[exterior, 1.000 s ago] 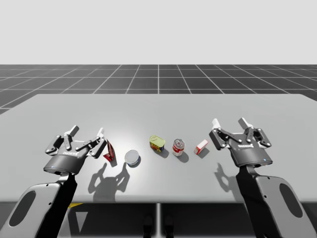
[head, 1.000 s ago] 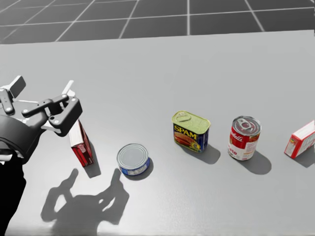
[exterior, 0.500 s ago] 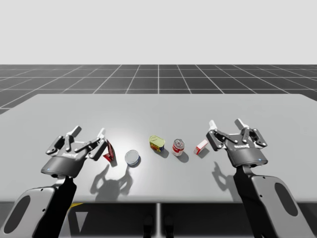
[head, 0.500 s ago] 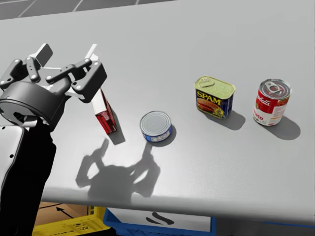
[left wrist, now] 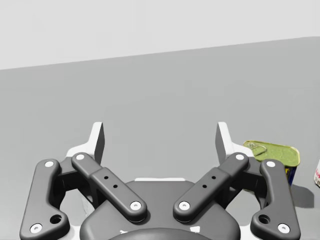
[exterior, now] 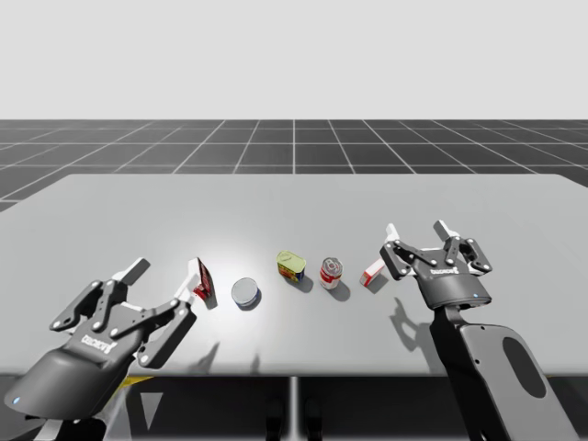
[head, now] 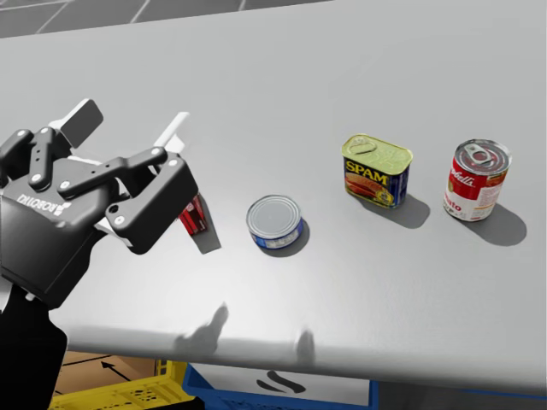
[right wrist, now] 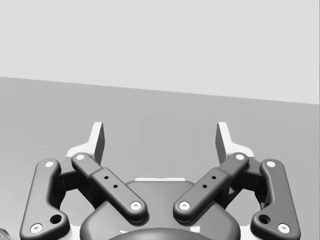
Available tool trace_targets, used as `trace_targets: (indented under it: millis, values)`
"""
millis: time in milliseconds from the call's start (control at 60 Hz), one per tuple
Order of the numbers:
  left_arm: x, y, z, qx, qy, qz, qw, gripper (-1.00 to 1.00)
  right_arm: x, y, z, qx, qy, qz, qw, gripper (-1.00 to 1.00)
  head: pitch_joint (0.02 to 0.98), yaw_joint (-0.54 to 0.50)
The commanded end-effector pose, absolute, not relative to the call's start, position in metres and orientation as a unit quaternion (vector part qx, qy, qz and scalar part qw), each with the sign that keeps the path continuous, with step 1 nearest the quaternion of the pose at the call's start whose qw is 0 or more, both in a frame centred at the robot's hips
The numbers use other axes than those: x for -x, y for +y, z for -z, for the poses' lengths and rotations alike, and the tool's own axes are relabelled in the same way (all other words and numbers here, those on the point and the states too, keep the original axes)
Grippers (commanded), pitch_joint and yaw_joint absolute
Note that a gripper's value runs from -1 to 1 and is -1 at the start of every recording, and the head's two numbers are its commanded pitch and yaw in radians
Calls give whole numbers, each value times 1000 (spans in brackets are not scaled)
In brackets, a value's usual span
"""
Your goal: Lift the tuna fish can off the table.
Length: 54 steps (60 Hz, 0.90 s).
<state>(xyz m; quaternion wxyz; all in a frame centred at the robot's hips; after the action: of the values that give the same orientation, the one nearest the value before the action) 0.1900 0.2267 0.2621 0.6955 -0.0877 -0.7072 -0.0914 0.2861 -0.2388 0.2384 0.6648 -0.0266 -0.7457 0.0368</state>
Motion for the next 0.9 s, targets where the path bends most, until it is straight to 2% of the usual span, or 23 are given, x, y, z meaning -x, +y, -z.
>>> trace_targets:
  millis: [17,200,450,633,900]
  values:
    - [-165,215,-252,101,-689,106,710,-1000,-286,-239,-238,29,-746,-36,664,-1000,883,223]
    - [-156,209,-228,102,-664,122,731,-1000,-286,-239,-239,28,-747,-35,663,-1000,884,226]
    - [-157,201,-192,118,-622,128,763,-1000,-287,-239,-239,29,-748,-34,662,-1000,879,226]
    - [-169,189,-166,124,-595,129,784,-1000,-287,-240,-239,30,-749,-34,661,-1000,875,226]
    - [-196,179,-152,114,-586,131,791,-1000,-286,-242,-240,35,-758,-40,651,-1000,874,222]
